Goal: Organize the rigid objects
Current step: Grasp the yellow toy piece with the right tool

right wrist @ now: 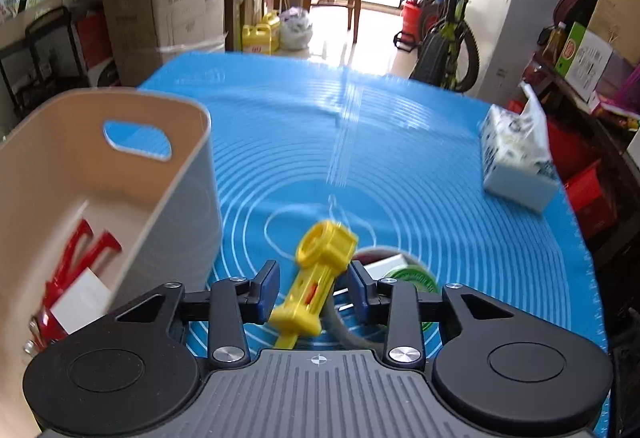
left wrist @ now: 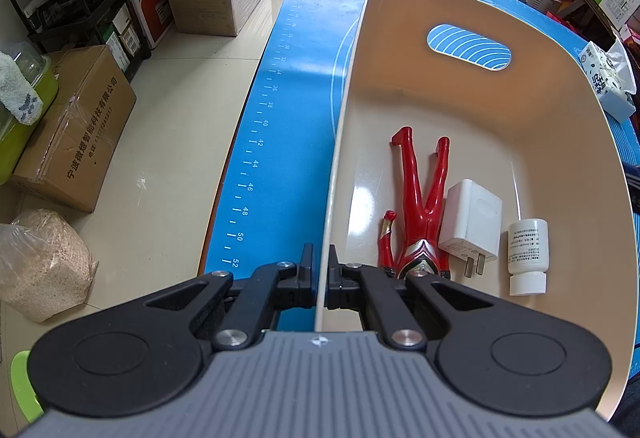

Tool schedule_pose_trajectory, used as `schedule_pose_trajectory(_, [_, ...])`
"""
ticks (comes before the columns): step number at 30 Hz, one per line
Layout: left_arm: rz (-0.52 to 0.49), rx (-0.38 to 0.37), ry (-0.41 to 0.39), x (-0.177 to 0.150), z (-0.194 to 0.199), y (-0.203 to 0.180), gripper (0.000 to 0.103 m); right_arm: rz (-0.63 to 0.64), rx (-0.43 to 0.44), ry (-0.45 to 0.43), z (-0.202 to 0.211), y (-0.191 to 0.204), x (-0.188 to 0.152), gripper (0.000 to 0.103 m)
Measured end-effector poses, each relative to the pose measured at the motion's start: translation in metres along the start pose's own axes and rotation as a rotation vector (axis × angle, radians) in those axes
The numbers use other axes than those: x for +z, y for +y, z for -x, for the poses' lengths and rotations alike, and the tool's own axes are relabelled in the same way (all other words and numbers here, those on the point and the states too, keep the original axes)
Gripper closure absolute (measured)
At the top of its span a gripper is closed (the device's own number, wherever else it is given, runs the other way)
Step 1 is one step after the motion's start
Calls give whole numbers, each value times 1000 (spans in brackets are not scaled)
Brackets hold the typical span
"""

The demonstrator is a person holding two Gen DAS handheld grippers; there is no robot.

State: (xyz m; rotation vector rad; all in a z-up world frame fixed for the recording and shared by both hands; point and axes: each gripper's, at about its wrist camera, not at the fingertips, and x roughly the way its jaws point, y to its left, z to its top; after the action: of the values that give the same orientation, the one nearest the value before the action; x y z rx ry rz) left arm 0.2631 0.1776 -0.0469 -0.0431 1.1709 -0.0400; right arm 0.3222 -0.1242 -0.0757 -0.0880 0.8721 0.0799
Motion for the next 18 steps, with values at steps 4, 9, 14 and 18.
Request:
schedule_pose_trajectory(4, [1, -1, 0, 0, 0, 0, 99, -7, 5, 31, -15, 3, -4, 53])
schedule_pose_trajectory(9, [1, -1, 0, 0, 0, 0, 98, 2, 4, 52, -28, 6, -8, 55])
schedule_pose_trajectory(14, [1, 0, 0, 0, 0, 0, 98, 28, -5, 43, -31, 11, -7, 59])
schedule_pose_trajectory(18, [2, -1, 0, 0, 0, 0, 98, 29, -3, 30, -28, 13, -8, 64])
